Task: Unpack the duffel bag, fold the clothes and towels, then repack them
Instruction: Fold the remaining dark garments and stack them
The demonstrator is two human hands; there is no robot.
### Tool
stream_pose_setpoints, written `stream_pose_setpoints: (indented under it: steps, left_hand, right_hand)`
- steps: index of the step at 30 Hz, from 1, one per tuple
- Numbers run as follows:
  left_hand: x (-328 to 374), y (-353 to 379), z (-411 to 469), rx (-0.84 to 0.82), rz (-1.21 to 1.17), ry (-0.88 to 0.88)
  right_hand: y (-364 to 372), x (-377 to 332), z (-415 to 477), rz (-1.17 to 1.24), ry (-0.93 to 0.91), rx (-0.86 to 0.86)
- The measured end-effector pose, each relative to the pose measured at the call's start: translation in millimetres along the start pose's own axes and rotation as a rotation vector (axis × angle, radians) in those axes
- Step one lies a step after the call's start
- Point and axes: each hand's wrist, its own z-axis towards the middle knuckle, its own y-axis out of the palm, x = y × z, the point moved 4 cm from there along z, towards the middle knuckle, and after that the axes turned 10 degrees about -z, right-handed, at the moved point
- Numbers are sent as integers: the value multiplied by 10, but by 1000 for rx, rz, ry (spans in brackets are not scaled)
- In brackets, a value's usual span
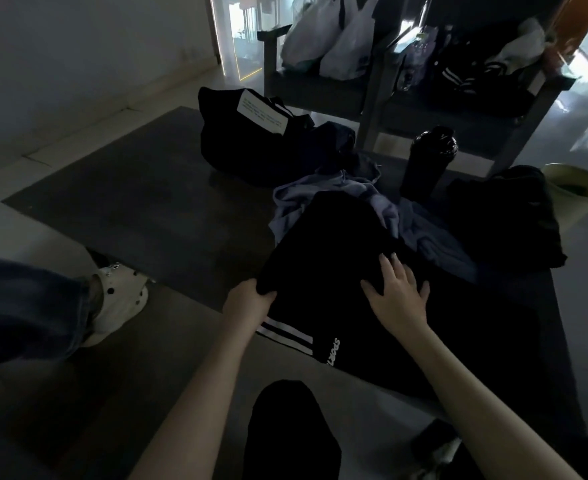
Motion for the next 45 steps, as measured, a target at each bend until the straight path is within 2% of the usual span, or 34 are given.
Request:
stream_pose_setpoints:
  steps: [3, 10, 14, 18, 22, 27, 29, 31, 34, 36, 38, 41, 45]
  left_hand:
    - [47, -29, -77, 8, -79, -1]
    - [75, 202, -331, -191, -72, -92]
    - [118, 368, -483, -173, -96, -130]
    - [209, 340, -565, -101, -187, -177]
    - [392, 315, -601, -44, -369, -198]
    - [657, 313, -706, -9, -563, -127]
    - [765, 355, -771, -74, -644, -127]
    - [856, 406, -844, -178, -846, -204]
    - [889, 410, -846, -289, -1071, -211]
    - [881, 388, -825, -353, -1029, -126]
    - [846, 376, -806, -342, -888, -30]
    - [785, 315, -705, -192, -638, 91]
    - [805, 222, -523, 5, -134, 290]
  right_hand:
    - [179, 256, -161, -151, 38, -99]
    - [112, 648, -347, -244, -5, -106]
    - [-46, 714, -553, -274, 32, -49]
    - [36, 718, -927, -257, -58, -72]
    - [-12, 806, -982, -185, -67, -74]
    - [-150, 763, -1155, 83, -135, -47]
    - [-152, 716, -1231, 22, -202, -66]
    - [-86, 695, -1273, -76, -265, -59]
    - [5, 740, -1290, -90, -275, 35]
    - [-11, 802, -1259, -21, -259, 132]
    - [-82, 858, -1201, 56, -233, 128]
    - [-173, 965, -1115, 219, -150, 81]
    - [-254, 1102, -915, 394, 43, 18]
